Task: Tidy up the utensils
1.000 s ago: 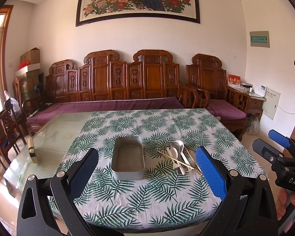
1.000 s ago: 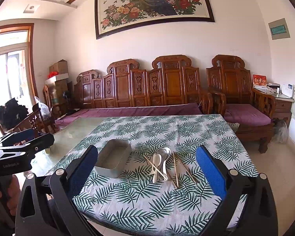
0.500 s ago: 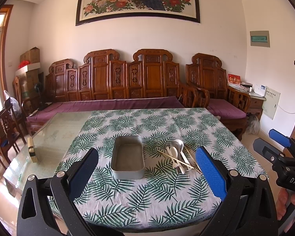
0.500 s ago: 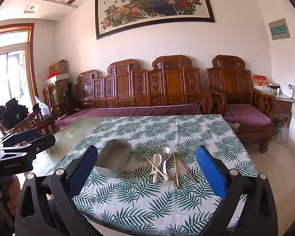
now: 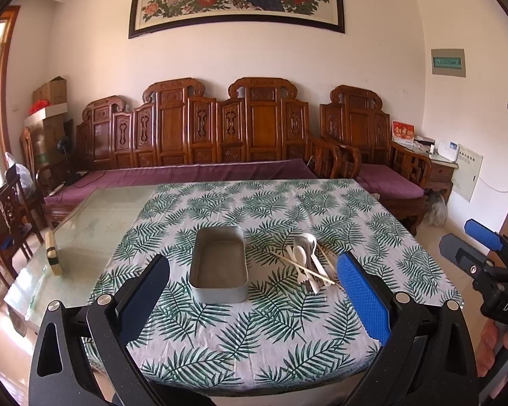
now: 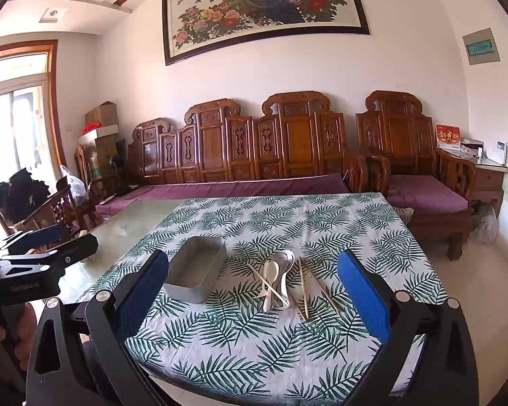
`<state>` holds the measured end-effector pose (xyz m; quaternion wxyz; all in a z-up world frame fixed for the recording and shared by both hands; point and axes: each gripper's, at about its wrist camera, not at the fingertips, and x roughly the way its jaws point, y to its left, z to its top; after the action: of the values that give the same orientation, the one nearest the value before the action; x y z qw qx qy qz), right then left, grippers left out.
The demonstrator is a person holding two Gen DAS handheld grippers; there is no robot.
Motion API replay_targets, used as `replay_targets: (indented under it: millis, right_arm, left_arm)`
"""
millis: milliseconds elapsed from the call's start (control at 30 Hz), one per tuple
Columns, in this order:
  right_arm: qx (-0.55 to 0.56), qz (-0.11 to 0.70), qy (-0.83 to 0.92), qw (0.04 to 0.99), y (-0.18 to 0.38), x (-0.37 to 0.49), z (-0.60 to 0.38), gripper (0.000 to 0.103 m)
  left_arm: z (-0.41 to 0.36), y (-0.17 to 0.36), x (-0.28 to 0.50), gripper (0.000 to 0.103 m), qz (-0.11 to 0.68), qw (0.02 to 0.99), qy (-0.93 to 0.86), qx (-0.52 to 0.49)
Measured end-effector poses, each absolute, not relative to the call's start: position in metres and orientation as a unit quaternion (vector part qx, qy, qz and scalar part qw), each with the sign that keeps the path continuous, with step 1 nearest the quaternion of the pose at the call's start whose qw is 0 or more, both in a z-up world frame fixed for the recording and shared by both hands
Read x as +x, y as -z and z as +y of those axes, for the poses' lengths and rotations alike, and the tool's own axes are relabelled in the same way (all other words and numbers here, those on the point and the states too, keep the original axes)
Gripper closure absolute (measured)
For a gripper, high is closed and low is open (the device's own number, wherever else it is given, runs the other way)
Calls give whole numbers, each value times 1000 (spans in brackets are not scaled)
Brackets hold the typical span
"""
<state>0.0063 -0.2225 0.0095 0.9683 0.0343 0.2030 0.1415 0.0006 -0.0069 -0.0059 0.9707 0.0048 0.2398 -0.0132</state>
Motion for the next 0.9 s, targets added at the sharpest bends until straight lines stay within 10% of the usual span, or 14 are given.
replay_targets:
  millis: [500,900]
  right_arm:
    - [35,235,-148,960,33,49,-233,3]
    - [11,285,-166,944,79,122,-242,39]
  left_arm:
    - [4,43,40,8,300,954,24,2]
    - [2,84,94,8,353,935,39,8]
